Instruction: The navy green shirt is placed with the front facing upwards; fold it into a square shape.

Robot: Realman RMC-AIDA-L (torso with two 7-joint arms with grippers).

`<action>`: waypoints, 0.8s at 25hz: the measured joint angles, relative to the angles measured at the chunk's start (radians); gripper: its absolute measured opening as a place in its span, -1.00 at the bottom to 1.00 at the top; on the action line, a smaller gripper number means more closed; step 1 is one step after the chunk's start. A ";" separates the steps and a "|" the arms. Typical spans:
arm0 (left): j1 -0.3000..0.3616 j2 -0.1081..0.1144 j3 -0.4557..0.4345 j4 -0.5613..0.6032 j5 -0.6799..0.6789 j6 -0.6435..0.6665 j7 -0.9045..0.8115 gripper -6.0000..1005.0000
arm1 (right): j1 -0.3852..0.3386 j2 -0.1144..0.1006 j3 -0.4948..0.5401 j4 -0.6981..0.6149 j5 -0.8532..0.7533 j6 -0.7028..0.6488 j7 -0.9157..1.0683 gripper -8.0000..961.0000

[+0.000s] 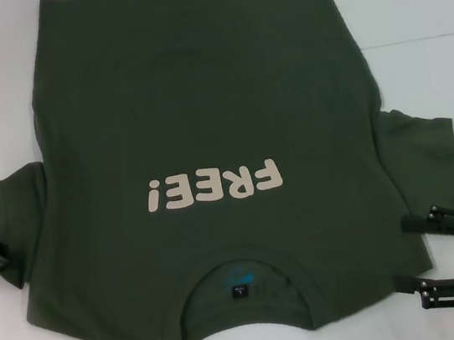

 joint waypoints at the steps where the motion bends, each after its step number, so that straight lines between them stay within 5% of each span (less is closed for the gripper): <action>1: -0.001 0.000 0.003 0.000 0.000 0.001 0.000 -0.88 | 0.000 0.000 0.000 0.000 0.000 0.000 0.000 0.90; 12: -0.002 0.000 0.018 0.001 0.006 0.011 -0.001 -0.81 | 0.000 -0.001 -0.001 -0.005 0.000 0.000 0.000 0.90; 17: -0.004 0.000 0.021 0.004 0.006 0.012 -0.001 -0.38 | -0.001 -0.001 0.000 -0.005 0.000 -0.001 0.000 0.90; 20: -0.004 0.000 0.023 0.004 0.006 0.009 0.000 -0.36 | -0.002 -0.001 0.000 -0.005 0.000 -0.002 0.000 0.90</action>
